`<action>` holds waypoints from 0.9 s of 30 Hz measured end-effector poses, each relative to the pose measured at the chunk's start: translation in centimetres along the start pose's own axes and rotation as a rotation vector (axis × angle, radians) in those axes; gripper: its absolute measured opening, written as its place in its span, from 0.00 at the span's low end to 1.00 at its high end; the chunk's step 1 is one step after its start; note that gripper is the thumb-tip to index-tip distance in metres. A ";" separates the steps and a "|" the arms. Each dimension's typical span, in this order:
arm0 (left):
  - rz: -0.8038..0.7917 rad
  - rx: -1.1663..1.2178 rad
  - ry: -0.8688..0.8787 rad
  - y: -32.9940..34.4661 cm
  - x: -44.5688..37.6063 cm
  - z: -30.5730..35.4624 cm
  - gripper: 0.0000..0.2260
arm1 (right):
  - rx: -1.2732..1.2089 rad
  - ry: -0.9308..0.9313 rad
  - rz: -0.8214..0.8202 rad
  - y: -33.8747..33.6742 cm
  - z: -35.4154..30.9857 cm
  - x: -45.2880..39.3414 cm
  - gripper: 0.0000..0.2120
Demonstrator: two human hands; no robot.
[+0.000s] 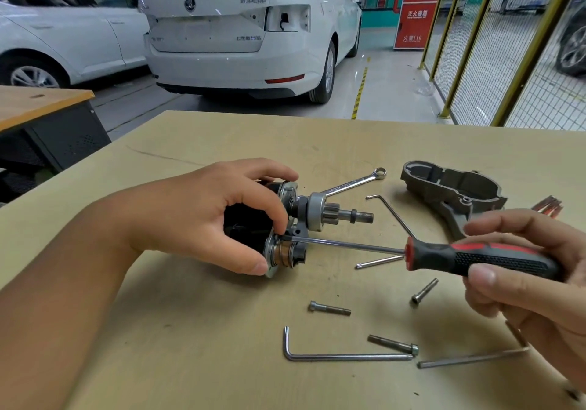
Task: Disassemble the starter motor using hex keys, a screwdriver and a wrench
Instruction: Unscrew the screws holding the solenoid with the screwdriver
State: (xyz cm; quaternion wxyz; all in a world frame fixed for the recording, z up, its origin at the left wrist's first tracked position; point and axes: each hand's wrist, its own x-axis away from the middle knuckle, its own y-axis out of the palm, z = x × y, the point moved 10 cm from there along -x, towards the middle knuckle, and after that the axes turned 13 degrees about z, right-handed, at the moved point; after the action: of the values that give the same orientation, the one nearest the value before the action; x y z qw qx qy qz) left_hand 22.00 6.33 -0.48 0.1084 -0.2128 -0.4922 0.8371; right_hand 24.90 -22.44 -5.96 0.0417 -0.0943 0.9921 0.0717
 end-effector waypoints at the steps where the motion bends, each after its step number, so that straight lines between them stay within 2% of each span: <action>1: -0.001 -0.004 -0.002 0.0 0.0 0.0 0.16 | 0.000 -0.003 0.008 -0.1 0.1 0.0 0.35; 7: 0.004 -0.016 -0.009 0.1 -0.1 0.1 0.15 | 0.025 -0.025 0.053 -0.1 -0.1 0.1 0.33; 17: 0.022 -0.023 -0.001 0.1 -0.3 0.4 0.09 | -0.003 -0.026 0.022 0.4 -0.3 0.1 0.33; 21: 0.122 0.003 -0.015 0.4 -0.9 0.7 0.02 | 0.085 -0.047 0.063 -0.1 -0.8 0.1 0.35; 27: 0.162 -0.031 -0.025 0.9 -1.2 0.8 0.02 | 0.032 -0.071 0.056 -0.4 -1.1 0.1 0.33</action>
State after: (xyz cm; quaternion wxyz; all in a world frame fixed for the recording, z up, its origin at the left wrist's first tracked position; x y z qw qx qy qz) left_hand 22.72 4.79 -0.66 0.0308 -0.2430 -0.4878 0.8379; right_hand 24.80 -23.05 -4.96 0.0765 -0.0631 0.9932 0.0603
